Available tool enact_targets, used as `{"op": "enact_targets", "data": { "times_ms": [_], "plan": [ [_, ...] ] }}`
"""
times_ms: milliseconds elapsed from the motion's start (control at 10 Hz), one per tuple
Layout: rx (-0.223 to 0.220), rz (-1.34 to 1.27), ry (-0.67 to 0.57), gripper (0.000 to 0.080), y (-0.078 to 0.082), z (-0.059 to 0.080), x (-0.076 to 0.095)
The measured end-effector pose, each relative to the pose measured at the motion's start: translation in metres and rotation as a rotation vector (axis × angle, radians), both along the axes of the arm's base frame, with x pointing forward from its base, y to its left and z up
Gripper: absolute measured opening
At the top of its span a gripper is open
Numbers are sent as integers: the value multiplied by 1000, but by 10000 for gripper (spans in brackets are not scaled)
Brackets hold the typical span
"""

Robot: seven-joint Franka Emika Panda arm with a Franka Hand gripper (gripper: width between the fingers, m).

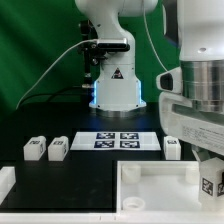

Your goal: Assemble one leg

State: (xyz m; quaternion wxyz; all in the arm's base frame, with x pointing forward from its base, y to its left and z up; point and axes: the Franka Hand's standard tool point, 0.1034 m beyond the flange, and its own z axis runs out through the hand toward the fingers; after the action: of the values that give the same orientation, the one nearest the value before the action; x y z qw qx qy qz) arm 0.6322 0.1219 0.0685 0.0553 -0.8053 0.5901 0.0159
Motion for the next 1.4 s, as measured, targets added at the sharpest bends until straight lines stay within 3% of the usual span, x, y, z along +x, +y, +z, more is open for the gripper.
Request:
{"op": "enact_targets", "data": {
  "times_ms": [300,600,800,900,1000,1100,1200,1400],
  "plan": [
    [61,-515,64,294,1,-1,1],
    [49,-742,80,295,-6,0,2],
    [35,-693,76,295,-6,-1,-1],
    [35,-693,76,371,-6,-1,-1],
    [35,-693,76,511,-6,-1,-1],
    [39,-691,63,511,-5,1,-1],
    [48,-687,44,624,-2,8,-8],
    [63,-677,45,648,6,25,-20]
  ]
}}
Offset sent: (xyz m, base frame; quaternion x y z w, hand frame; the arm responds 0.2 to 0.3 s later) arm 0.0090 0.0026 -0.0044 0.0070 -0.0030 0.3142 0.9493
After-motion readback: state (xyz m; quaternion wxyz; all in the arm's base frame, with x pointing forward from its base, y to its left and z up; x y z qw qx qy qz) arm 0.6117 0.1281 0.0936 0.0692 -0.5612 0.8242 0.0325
